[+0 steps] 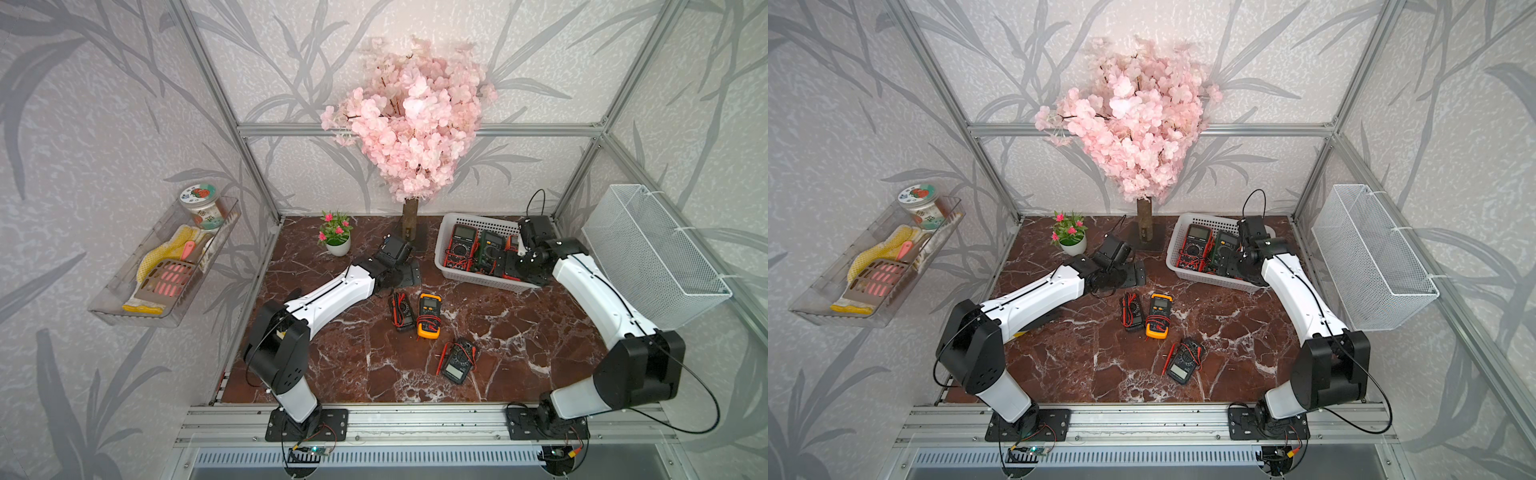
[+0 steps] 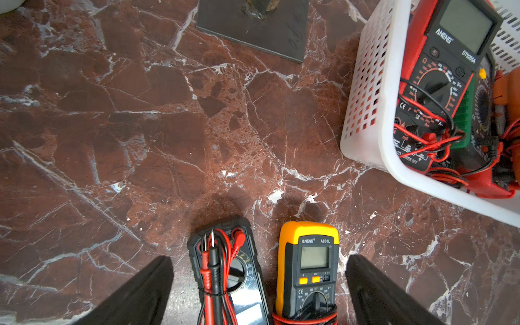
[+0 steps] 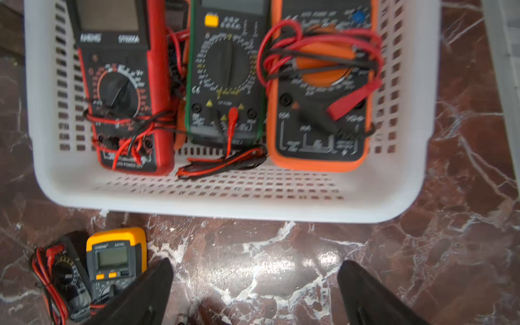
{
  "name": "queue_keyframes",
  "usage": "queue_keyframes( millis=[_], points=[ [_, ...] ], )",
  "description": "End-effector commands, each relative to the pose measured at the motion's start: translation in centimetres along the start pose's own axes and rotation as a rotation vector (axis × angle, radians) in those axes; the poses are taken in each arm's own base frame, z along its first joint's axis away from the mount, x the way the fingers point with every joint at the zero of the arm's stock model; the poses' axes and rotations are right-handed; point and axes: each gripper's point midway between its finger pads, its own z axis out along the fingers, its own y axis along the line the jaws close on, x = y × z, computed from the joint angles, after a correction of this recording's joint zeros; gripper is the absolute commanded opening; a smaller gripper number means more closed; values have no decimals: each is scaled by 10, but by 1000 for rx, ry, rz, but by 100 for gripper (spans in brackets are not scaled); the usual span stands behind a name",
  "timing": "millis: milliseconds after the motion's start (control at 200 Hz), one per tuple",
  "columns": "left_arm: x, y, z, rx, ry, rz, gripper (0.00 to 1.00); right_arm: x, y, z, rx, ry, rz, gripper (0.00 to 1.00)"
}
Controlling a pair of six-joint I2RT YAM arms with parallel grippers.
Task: Put the multimeter into the basket
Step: Place the multimeter in the basket, then pick up the multimeter from the center of the board.
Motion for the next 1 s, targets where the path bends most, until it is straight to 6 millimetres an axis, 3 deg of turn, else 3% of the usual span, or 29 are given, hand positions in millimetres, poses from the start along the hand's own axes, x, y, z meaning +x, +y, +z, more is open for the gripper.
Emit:
queue_keyframes(
  millis=[0, 160, 375, 715, 995],
  points=[
    [12, 7, -2, -37, 25, 67, 100, 27, 11, -2, -26, 24, -3, 97],
    [20, 4, -3, -39, 41, 115, 100, 62, 17, 0, -34, 69, -25, 97],
    [37, -14, -1, -18, 55, 193, 100, 96, 5, 0, -24, 116, -32, 97],
    [83, -70, -6, 63, 60, 290, 100, 114, -7, -12, -30, 125, -61, 97],
    [119, -115, -9, 93, 62, 368, 100, 113, -30, -28, -8, 77, 6, 97]
  ],
)
